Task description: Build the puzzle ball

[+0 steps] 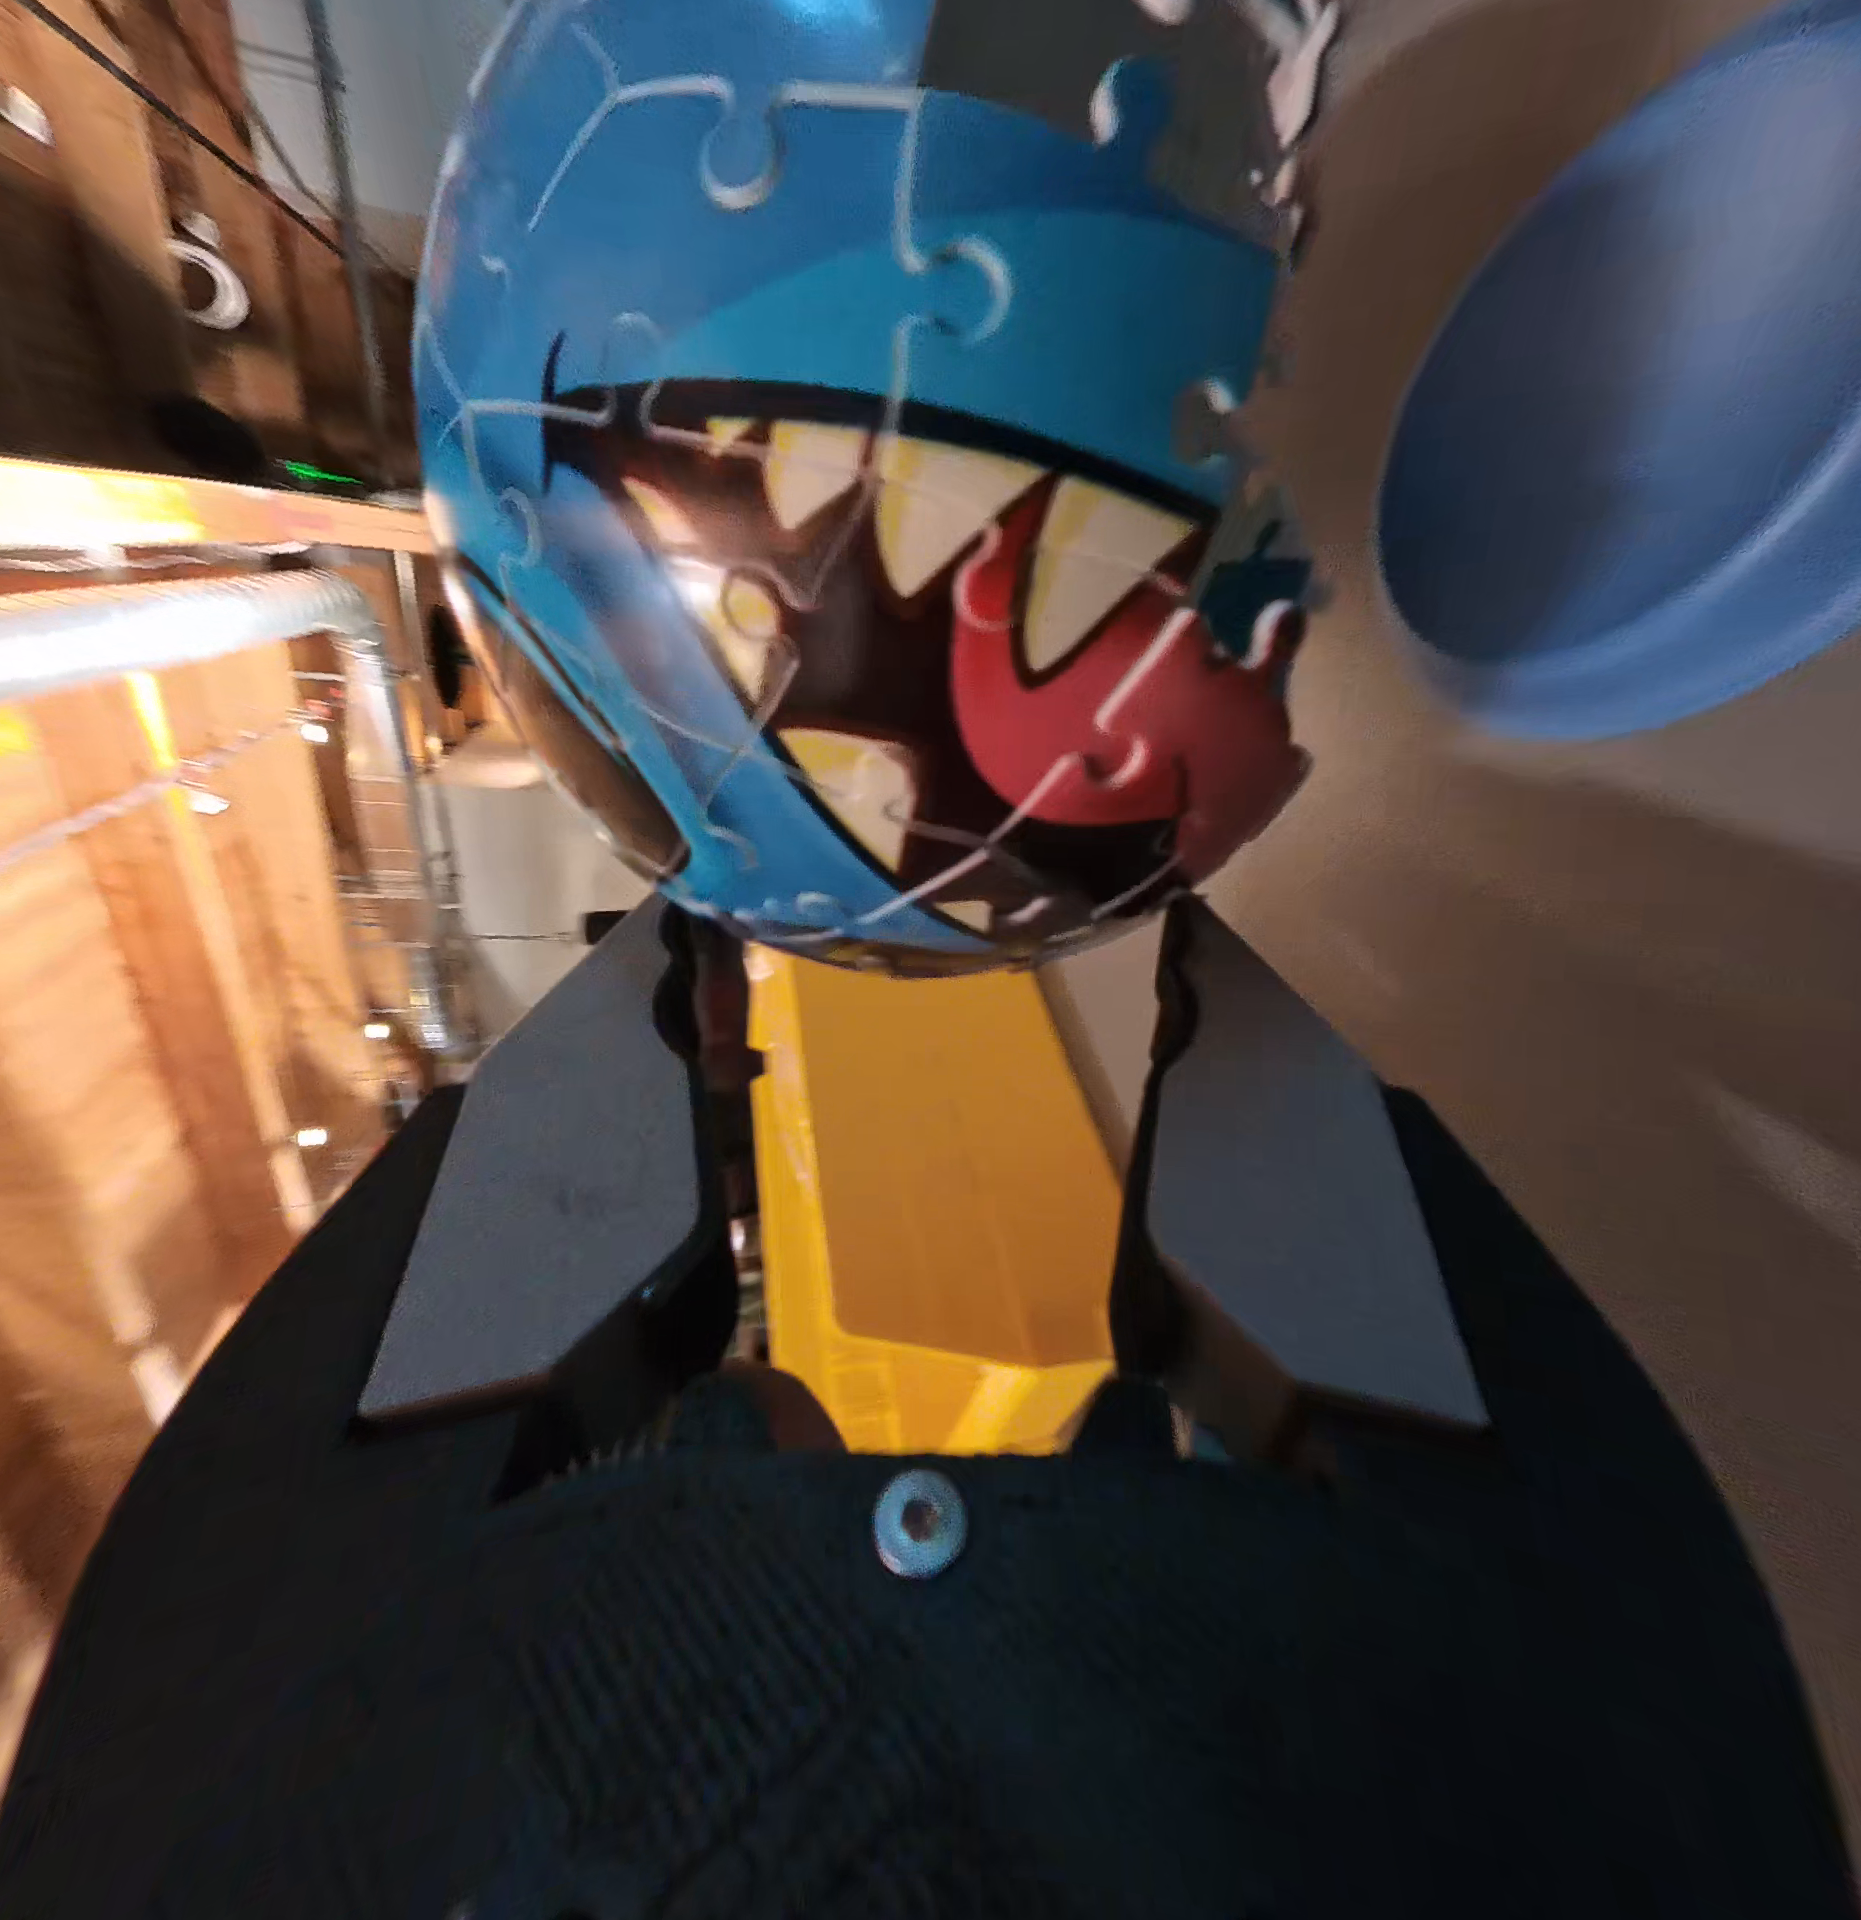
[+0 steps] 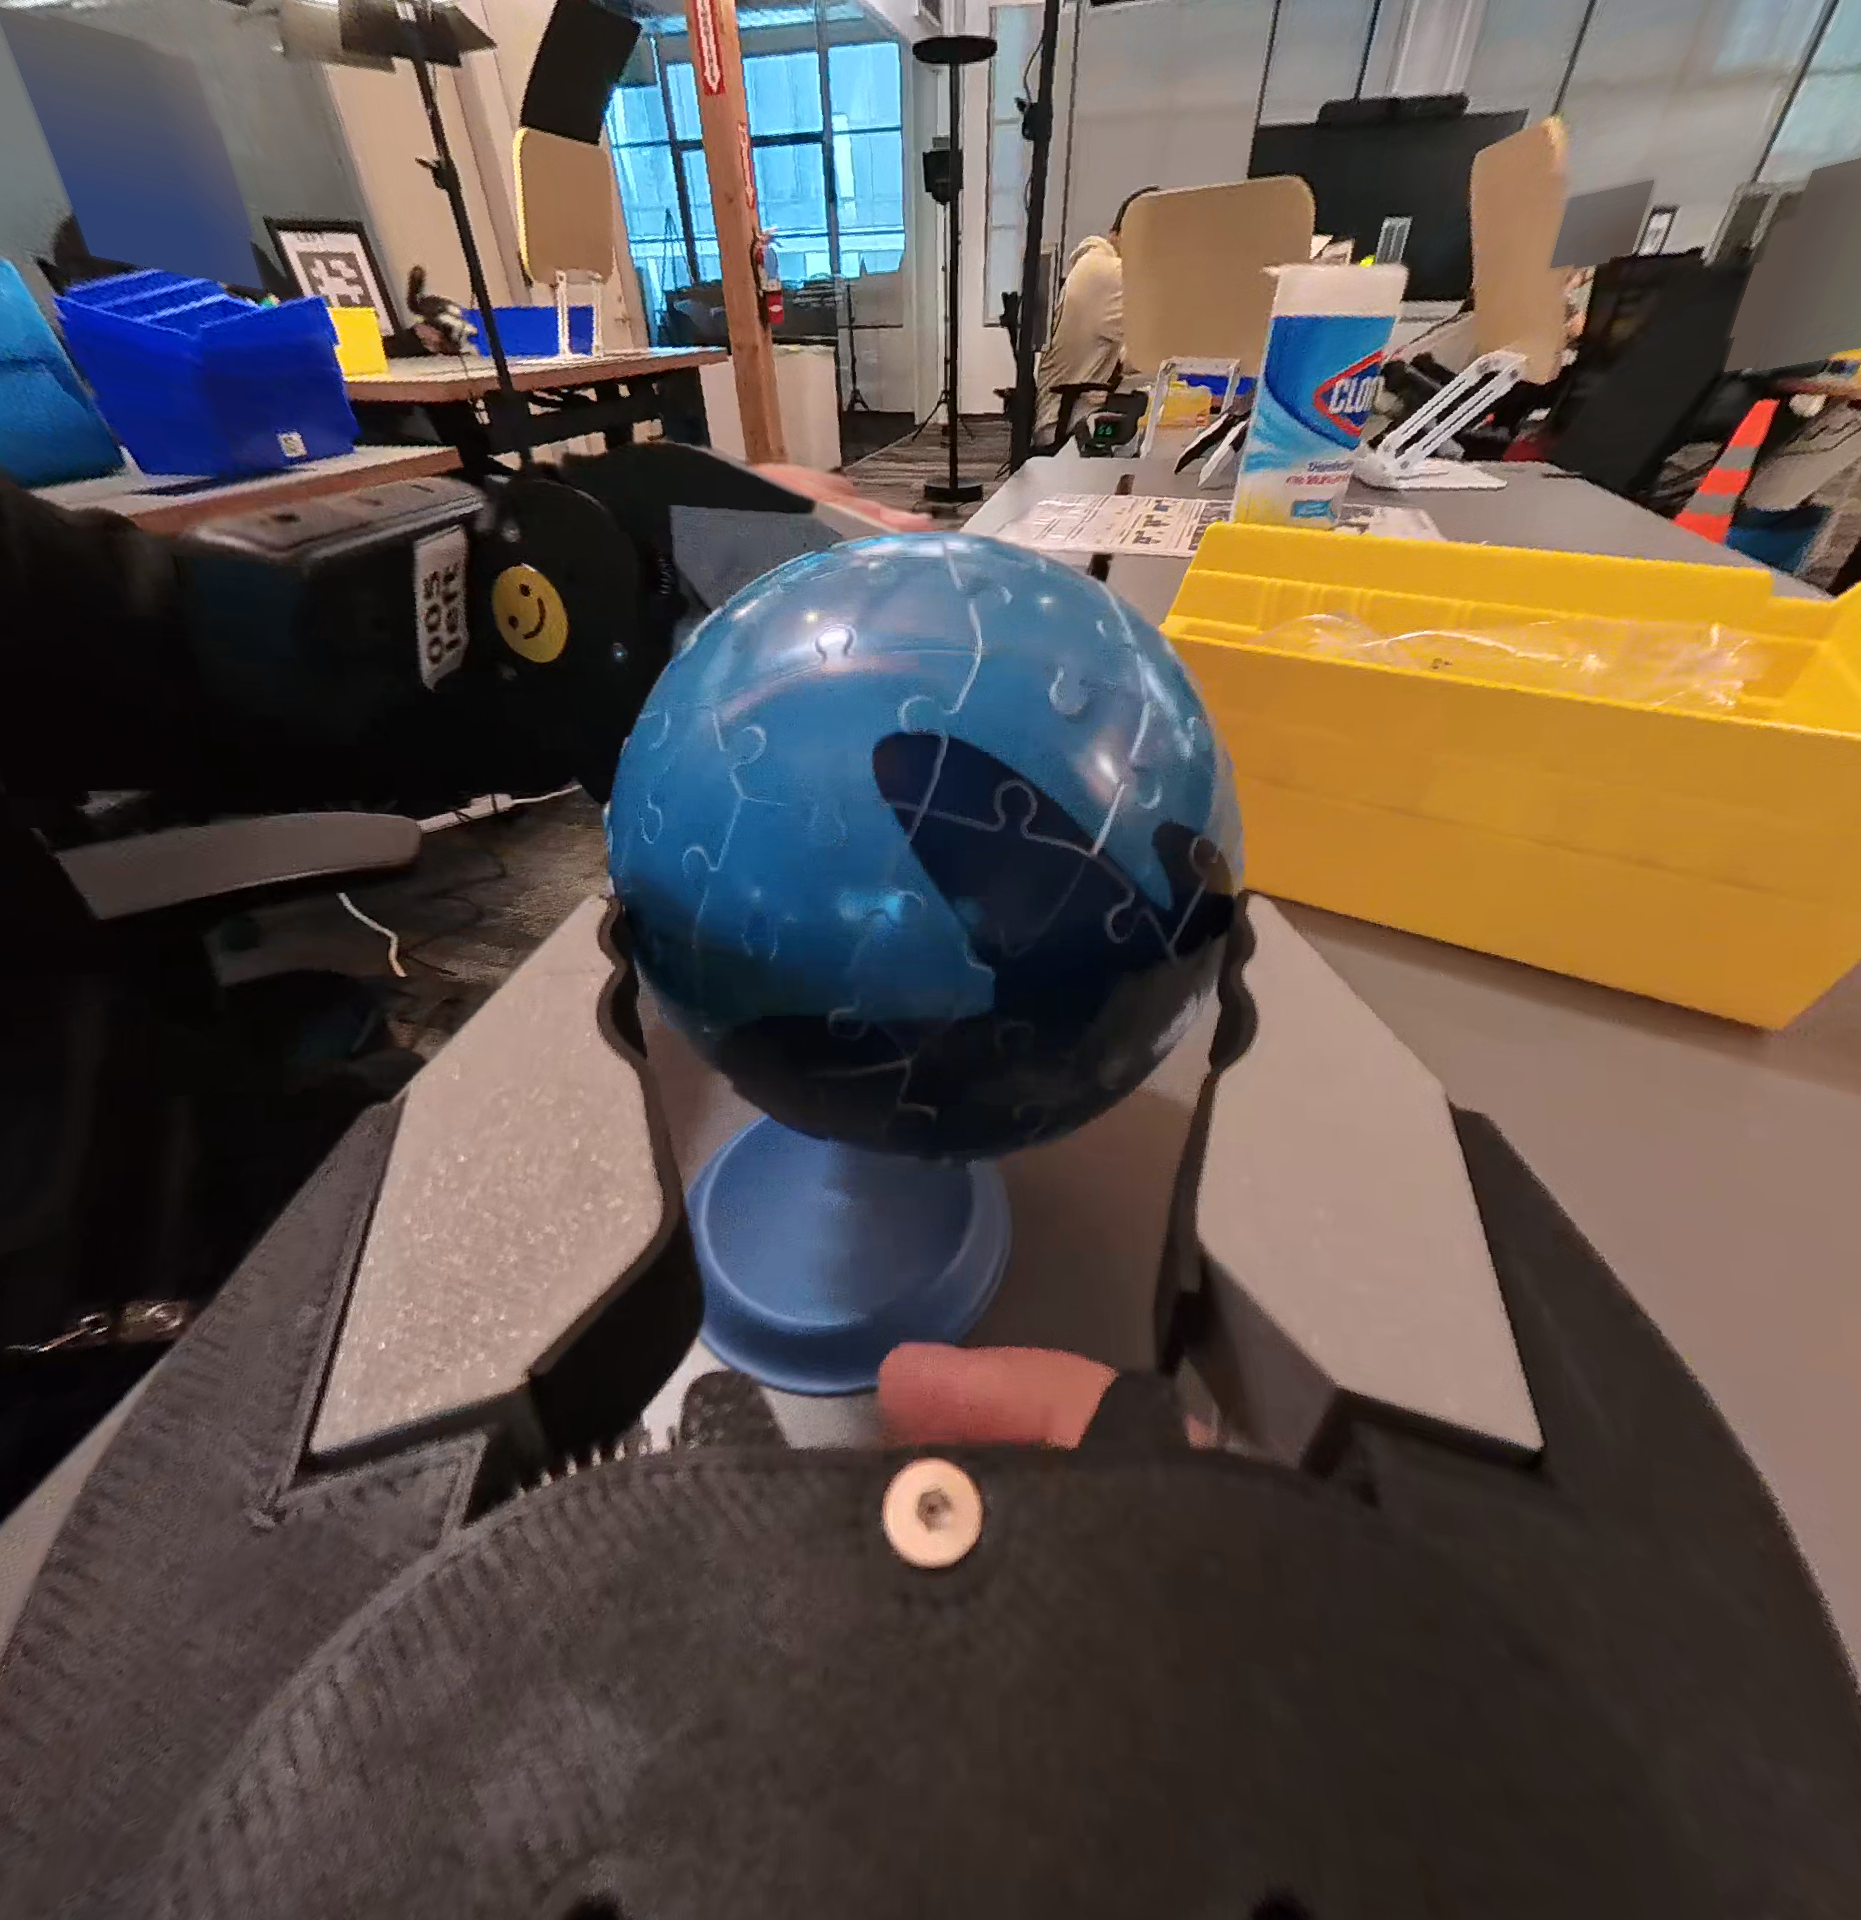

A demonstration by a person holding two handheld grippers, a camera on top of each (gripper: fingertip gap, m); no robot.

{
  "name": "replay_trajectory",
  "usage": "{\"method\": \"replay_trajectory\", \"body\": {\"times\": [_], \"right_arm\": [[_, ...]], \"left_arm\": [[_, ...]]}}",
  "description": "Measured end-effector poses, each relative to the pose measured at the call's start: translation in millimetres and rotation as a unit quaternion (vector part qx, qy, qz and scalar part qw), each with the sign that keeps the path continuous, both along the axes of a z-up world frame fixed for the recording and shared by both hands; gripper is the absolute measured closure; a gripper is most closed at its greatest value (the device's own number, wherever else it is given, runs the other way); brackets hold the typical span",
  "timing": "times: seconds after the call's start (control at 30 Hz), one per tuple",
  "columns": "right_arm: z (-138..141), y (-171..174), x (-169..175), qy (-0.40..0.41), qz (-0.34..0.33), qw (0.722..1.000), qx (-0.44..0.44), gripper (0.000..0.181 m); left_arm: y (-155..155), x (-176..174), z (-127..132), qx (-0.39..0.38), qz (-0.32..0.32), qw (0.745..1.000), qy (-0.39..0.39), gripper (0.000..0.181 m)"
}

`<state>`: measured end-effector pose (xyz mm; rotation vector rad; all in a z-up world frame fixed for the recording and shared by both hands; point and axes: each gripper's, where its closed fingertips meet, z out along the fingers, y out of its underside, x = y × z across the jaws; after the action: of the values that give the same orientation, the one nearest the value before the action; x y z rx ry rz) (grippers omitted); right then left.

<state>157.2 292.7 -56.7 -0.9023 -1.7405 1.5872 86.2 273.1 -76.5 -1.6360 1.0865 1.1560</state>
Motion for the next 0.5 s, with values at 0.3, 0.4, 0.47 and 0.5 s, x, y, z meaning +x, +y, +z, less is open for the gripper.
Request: {"method": "replay_trajectory", "body": {"times": [0.3,0.4,0.47,0.5], "right_arm": [[5,0,-1,0.037,-0.023,0.999,0.024,0.072],[-3,4,-2,0.022,-0.027,0.999,0.026,0.073],[-11,6,-3,-0.007,-0.027,1.0,0.014,0.073],[-12,6,-3,-0.016,-0.026,1.0,0.006,0.072]], "left_arm": [[-2,-3,10,0.05,0.019,0.997,0.053,0.099],[2,-4,1,0.041,0.019,0.998,0.051,0.099],[3,-4,-8,0.022,0.02,0.999,0.025,0.099],[3,-4,-10,0.021,0.021,0.999,0.014,0.099]]}}
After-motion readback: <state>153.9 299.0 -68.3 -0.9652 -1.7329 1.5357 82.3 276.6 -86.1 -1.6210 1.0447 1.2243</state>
